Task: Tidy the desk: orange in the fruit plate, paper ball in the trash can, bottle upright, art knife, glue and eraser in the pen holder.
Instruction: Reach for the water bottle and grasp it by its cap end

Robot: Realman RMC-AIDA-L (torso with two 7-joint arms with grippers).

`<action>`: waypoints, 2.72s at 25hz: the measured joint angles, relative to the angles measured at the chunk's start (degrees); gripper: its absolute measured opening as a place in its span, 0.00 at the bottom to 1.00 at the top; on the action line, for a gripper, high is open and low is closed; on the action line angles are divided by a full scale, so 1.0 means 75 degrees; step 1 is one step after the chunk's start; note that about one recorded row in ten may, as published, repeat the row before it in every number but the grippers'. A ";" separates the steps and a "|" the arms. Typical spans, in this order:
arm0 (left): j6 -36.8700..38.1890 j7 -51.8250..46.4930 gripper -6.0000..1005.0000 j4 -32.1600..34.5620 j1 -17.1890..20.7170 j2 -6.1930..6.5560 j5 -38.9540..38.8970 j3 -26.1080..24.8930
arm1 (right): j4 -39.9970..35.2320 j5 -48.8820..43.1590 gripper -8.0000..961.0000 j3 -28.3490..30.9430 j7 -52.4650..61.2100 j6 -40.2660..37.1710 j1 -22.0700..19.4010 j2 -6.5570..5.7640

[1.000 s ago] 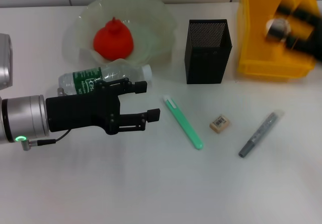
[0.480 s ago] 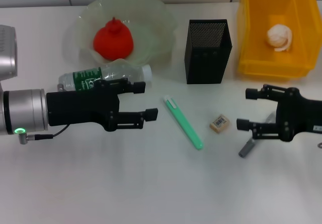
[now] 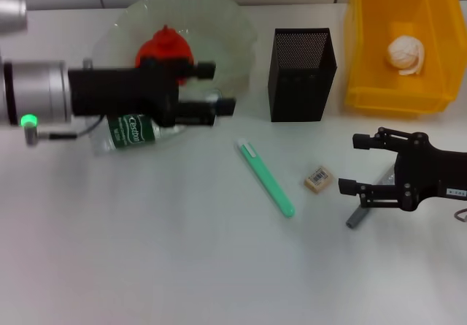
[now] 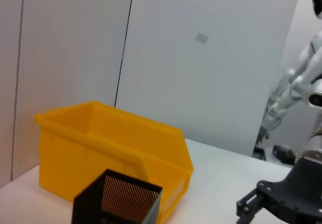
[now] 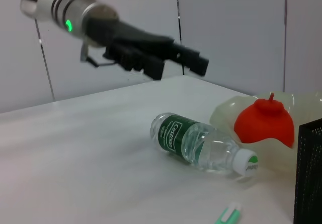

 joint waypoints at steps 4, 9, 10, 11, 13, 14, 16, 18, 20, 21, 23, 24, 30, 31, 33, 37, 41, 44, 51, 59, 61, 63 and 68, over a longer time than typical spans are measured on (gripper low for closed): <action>-0.0050 -0.0512 0.80 0.0640 -0.0195 0.0058 0.0434 -0.0063 | -0.0002 -0.0003 0.87 0.0031 0.0001 0.0004 0.0003 0.0003; -0.0011 -0.1372 0.80 0.1714 -0.0462 0.0126 0.2259 -0.0531 | 0.0002 -0.0021 0.87 0.0080 0.0020 0.0067 0.0003 0.0008; -0.0011 -0.1372 0.80 0.1714 -0.0462 0.0126 0.2259 -0.0531 | -0.0004 -0.0023 0.87 0.0082 0.0029 0.0115 0.0003 0.0014; 0.0026 -0.1475 0.80 0.1879 -0.0479 0.0127 0.2514 -0.0575 | -0.0010 -0.0024 0.87 0.0087 0.0032 0.0157 0.0003 0.0025; 0.0311 -0.2000 0.80 0.2545 -0.0527 0.0120 0.3681 -0.0624 | -0.0020 -0.0027 0.87 0.0089 0.0032 0.0194 0.0016 0.0058; 0.0375 -0.2114 0.80 0.2666 -0.0537 0.0109 0.3921 -0.0615 | -0.0019 -0.0029 0.87 0.0090 0.0032 0.0196 0.0027 0.0067; 0.0444 -0.2378 0.80 0.2927 -0.0596 0.0050 0.4552 -0.0591 | -0.0002 -0.0041 0.87 0.0092 0.0032 0.0199 0.0055 0.0076; 0.0445 -0.2532 0.79 0.3037 -0.0660 -0.0013 0.4981 -0.0585 | 0.0010 -0.0048 0.87 0.0092 0.0031 0.0199 0.0069 0.0078; 0.0394 -0.2699 0.79 0.3048 -0.0812 -0.0100 0.5492 -0.0605 | 0.0011 -0.0048 0.87 0.0097 0.0024 0.0200 0.0071 0.0083; 0.0346 -0.2751 0.79 0.3025 -0.0893 -0.0151 0.5751 -0.0630 | 0.0011 -0.0048 0.87 0.0098 0.0024 0.0199 0.0071 0.0086; 0.0200 -0.2775 0.79 0.3001 -0.0997 -0.0271 0.6107 -0.0657 | 0.0011 -0.0048 0.87 0.0103 0.0024 0.0200 0.0072 0.0092; 0.0050 -0.2776 0.79 0.2999 -0.1027 -0.0340 0.6305 -0.0656 | 0.0010 -0.0048 0.87 0.0106 0.0024 0.0200 0.0076 0.0092; -0.0411 -0.2743 0.79 0.2545 -0.1221 -0.0451 0.6827 -0.0594 | 0.0007 -0.0041 0.87 0.0241 0.0034 0.0163 0.0093 0.0092; -0.0474 -0.2723 0.79 0.2428 -0.1262 -0.0448 0.6878 -0.0594 | 0.0007 -0.0040 0.87 0.0264 0.0034 0.0153 0.0093 0.0091; -0.0517 -0.2710 0.79 0.2378 -0.1273 -0.0448 0.6905 -0.0592 | 0.0005 -0.0038 0.87 0.0289 0.0036 0.0138 0.0098 0.0091; -0.0805 -0.2646 0.78 0.2168 -0.1271 -0.0459 0.6974 -0.0461 | 0.0002 -0.0035 0.87 0.0291 0.0039 0.0141 0.0107 0.0091; -0.1024 -0.2643 0.78 0.2007 -0.1262 -0.0464 0.7002 -0.0288 | 0.0000 -0.0035 0.87 0.0291 0.0045 0.0154 0.0107 0.0093; -0.1090 -0.2625 0.78 0.1903 -0.1273 -0.0464 0.7019 -0.0227 | 0.0001 -0.0035 0.87 0.0291 0.0051 0.0161 0.0106 0.0098; -0.1085 -0.2557 0.78 0.1846 -0.1296 -0.0490 0.6912 -0.0024 | 0.0009 -0.0035 0.87 0.0291 0.0054 0.0173 0.0105 0.0103; -0.1015 -0.2557 0.77 0.1838 -0.1292 -0.0512 0.6481 0.0459 | 0.0012 -0.0035 0.87 0.0291 0.0054 0.0175 0.0116 0.0104; -0.0986 -0.2557 0.77 0.1844 -0.1291 -0.0512 0.6441 0.0480 | 0.0012 -0.0035 0.87 0.0291 0.0055 0.0176 0.0117 0.0110; -0.0843 -0.2558 0.77 0.1872 -0.1296 -0.0511 0.6336 0.0547 | 0.0012 -0.0036 0.87 0.0299 0.0059 0.0175 0.0117 0.0117; -0.0787 -0.2559 0.77 0.1896 -0.1299 -0.0510 0.6147 0.0716 | 0.0026 -0.0035 0.87 0.0394 0.0065 0.0162 0.0144 0.0131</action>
